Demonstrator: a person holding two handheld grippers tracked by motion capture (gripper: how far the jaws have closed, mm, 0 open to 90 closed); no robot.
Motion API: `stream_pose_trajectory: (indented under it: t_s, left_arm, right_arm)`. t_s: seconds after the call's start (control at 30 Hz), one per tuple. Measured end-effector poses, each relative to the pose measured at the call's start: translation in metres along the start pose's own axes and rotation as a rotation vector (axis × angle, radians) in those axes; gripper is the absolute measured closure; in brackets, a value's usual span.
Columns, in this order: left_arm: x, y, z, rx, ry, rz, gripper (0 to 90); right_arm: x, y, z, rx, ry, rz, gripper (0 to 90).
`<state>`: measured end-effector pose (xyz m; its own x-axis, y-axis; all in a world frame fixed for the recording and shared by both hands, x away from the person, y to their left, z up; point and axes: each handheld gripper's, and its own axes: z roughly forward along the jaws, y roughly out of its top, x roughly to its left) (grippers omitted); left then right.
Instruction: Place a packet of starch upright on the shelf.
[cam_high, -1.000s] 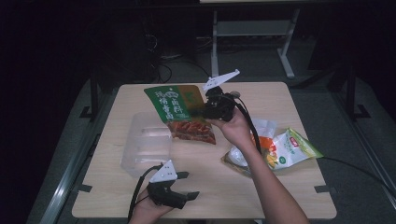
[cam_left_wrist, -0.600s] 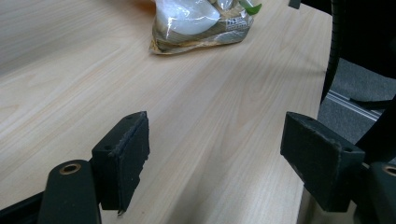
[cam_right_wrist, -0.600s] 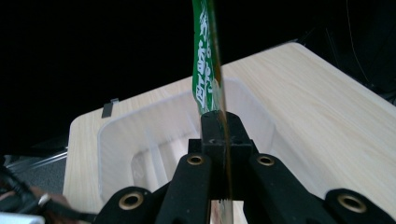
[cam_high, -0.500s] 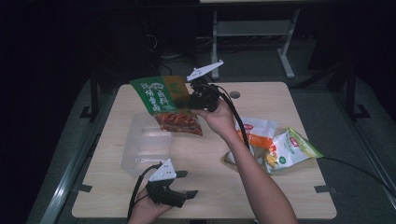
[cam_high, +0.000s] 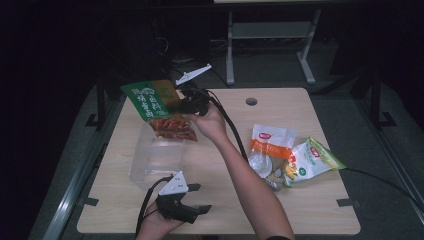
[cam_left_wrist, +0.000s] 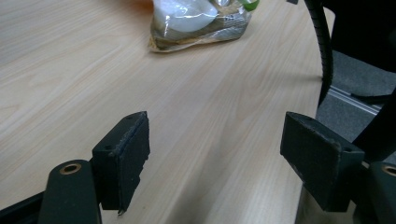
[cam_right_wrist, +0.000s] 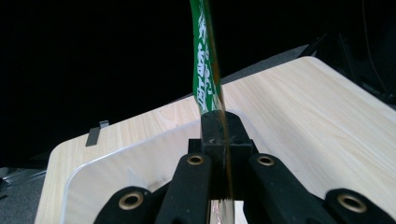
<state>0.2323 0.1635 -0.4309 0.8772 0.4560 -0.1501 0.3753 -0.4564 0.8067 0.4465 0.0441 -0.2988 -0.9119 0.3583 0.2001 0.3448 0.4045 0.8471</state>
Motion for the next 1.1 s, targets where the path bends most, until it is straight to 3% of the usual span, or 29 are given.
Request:
stream_pose_trajectory:
  t_s: [0.13,0.43,0.8,1.1]
  left_arm:
    - [0.002,0.000,-0.001,0.005,0.003,0.011,23.6]
    - [0.002,0.001,-0.002,0.002,0.018,0.000,23.8]
    - [0.003,0.001,-0.003,-0.011,0.011,-0.010,23.8]
    - [0.006,0.001,-0.003,-0.017,0.008,-0.016,23.8]
  right_arm:
    - [-0.005,-0.002,0.019,0.010,0.010,0.005,89.2]
    - [-0.015,-0.012,0.048,0.003,0.013,0.065,89.2]
    - [-0.023,-0.027,0.060,0.024,0.011,0.069,89.0]
    - [-0.036,-0.045,0.060,0.010,0.013,0.097,88.8]
